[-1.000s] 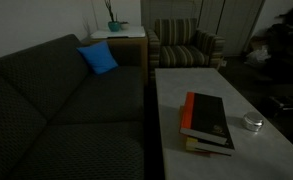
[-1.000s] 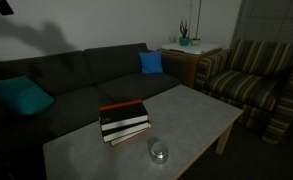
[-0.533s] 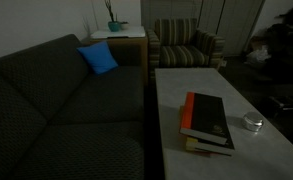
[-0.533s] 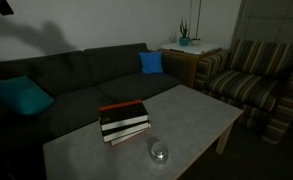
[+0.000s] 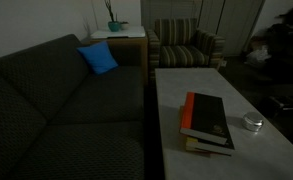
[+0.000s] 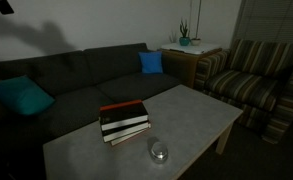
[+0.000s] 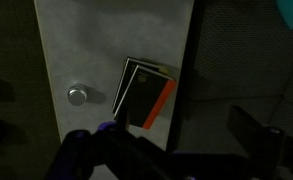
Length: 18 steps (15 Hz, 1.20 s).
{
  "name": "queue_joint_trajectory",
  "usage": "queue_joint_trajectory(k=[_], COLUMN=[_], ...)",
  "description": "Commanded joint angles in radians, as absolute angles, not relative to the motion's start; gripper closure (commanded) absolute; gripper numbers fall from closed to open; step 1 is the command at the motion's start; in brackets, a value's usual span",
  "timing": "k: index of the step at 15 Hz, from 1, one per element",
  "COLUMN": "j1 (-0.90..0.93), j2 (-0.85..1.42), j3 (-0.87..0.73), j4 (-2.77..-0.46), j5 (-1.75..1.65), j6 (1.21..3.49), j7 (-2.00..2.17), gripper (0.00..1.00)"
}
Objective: Take off the lid from the silver object
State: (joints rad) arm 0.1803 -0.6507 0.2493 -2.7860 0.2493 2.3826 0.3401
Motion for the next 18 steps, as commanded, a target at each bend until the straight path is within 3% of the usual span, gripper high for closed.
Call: queue_joint_trajectory(k=[1, 9, 18], j1=[0.181, 0.145, 0.084], j2=[-0.635, -0.581, -0.326], j3=[0.24, 0.234, 0.126], j4=[-2.769, -2.713, -2.516], j5=[0.238, 0.185, 0.121], j6=[2.372, 2.351, 2.233], j7=[0.336, 0.326, 0.242], gripper=[0.0, 0.0, 0.0])
